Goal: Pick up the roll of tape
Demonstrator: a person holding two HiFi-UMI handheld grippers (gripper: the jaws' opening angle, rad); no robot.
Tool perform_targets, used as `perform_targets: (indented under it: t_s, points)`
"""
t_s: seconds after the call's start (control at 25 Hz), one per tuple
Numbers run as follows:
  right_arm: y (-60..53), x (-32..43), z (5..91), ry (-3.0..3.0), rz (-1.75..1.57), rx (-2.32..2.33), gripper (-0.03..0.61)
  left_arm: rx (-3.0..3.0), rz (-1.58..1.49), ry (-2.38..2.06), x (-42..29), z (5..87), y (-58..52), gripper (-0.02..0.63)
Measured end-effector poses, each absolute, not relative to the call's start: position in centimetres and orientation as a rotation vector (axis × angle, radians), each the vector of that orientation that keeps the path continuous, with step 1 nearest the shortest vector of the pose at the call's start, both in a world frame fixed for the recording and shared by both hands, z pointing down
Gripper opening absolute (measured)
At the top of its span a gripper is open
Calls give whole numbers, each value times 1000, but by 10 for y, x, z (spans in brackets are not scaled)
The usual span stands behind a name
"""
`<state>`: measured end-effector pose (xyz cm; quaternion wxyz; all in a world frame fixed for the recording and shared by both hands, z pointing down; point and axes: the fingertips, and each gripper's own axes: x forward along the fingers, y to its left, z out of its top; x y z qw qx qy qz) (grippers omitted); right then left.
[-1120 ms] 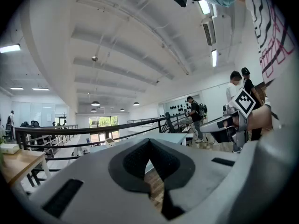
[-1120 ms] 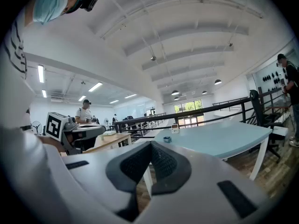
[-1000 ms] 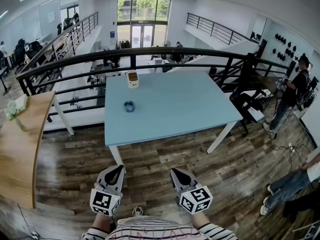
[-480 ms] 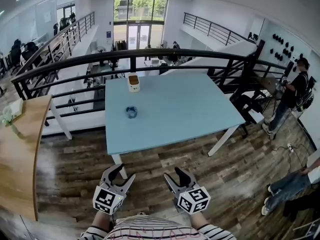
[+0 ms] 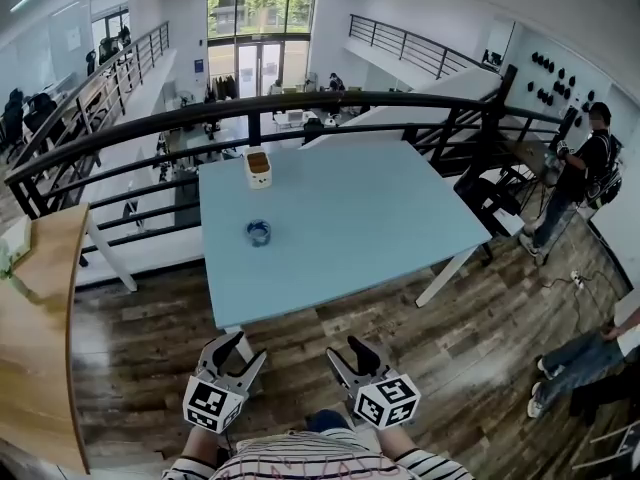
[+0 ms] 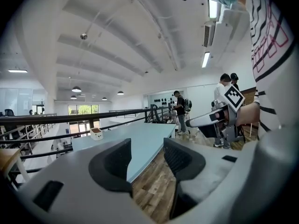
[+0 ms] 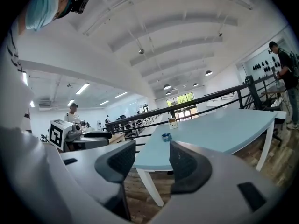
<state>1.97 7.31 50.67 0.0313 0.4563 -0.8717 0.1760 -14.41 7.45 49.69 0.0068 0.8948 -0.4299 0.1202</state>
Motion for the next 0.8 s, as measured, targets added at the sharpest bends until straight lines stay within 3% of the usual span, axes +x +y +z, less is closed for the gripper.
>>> perform_targets:
  t_s: [0.8]
  points:
    - [-111,50,513,-2719,559,1177,221,2690,402,-1492,-102,502,-107,193]
